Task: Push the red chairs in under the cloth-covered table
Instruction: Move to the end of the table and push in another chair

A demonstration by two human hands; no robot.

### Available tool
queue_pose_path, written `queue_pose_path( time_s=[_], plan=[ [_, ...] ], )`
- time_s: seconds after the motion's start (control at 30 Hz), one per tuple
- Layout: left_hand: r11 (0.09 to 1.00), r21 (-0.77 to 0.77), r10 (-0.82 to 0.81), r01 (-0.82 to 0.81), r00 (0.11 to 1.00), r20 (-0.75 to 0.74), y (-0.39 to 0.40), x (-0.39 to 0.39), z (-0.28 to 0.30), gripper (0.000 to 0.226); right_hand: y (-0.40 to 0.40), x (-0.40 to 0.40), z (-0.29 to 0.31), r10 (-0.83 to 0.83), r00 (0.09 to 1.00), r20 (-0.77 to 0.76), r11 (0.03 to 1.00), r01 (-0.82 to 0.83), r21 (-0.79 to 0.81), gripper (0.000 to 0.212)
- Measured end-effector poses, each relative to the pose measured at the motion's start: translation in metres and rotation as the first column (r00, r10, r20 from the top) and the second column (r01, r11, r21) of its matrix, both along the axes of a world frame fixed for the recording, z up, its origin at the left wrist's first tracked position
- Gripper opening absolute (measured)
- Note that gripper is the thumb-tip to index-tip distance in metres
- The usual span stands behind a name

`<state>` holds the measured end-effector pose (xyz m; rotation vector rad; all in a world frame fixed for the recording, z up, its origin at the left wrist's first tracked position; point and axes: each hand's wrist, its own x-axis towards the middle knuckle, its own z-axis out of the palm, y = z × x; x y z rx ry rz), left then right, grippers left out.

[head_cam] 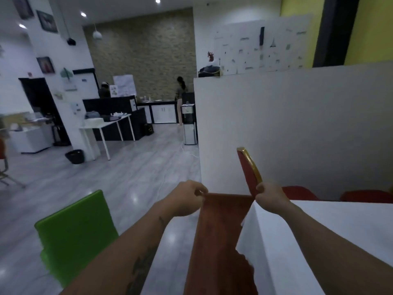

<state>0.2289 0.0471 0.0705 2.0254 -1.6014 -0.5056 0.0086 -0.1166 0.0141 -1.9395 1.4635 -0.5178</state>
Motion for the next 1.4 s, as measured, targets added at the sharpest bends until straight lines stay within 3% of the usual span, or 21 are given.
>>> queue_pose_path(
  time_s=[0.1,0.17,0.23,0.37,0.53,0.8,0.93,1.0,1.1,1.2,1.3,1.4],
  plan=[
    [0.998,-0.058,-0.001,0.002,1.0,0.019,-0.064,0.025,-0.006,0.039,-0.058,0.022,-0.004,-0.035,0.998,-0.043,0.999,0.036,0.0,0.02],
    [0.995,-0.096,-0.024,0.025,1.0,0.012,-0.101,0.037,-0.012,0.038,-0.091,0.035,-0.009,-0.062,0.997,-0.055,0.998,0.064,0.026,0.011],
    [0.988,-0.143,-0.054,0.051,0.998,-0.011,-0.137,0.049,-0.019,0.032,-0.117,0.048,-0.013,-0.073,0.995,-0.073,0.996,0.077,0.047,0.015],
    [0.966,-0.23,-0.125,0.121,0.992,0.001,-0.209,0.071,-0.035,0.023,-0.165,0.078,-0.03,-0.096,0.993,-0.075,0.993,0.1,0.059,0.052],
    [0.929,-0.259,-0.235,0.263,0.963,0.134,-0.308,0.104,-0.069,0.032,-0.223,0.114,-0.04,-0.15,0.969,-0.197,0.987,0.159,0.029,0.054],
    [0.772,-0.236,-0.458,0.59,0.774,0.436,-0.481,0.142,-0.093,0.039,-0.316,0.159,-0.039,-0.298,0.878,-0.373,0.945,0.326,0.011,0.059],
    [0.684,-0.132,-0.551,0.718,0.626,0.552,-0.546,0.135,-0.11,0.053,-0.358,0.163,-0.048,-0.301,0.863,-0.407,0.936,0.349,0.049,0.062],
    [0.671,-0.115,-0.55,0.732,0.596,0.584,-0.575,0.131,-0.117,0.06,-0.38,0.163,-0.055,-0.29,0.86,-0.419,0.936,0.347,0.065,0.062],
    [0.648,-0.103,-0.563,0.755,0.564,0.604,-0.61,0.13,-0.134,0.063,-0.403,0.165,-0.065,-0.273,0.867,-0.416,0.929,0.349,0.118,0.051],
    [0.597,-0.088,-0.625,0.797,0.531,0.572,-0.643,0.123,-0.146,0.05,-0.413,0.166,-0.076,-0.272,0.868,-0.415,0.908,0.374,0.188,0.039],
    [0.51,-0.06,-0.748,0.858,0.477,0.462,-0.673,0.112,-0.15,0.026,-0.421,0.165,-0.088,-0.292,0.852,-0.435,0.875,0.422,0.238,0.052],
    [0.435,-0.07,-0.842,0.898,0.433,0.322,-0.704,0.106,-0.148,0.029,-0.433,0.168,-0.09,-0.326,0.844,-0.426,0.851,0.458,0.257,0.056]
  ],
)
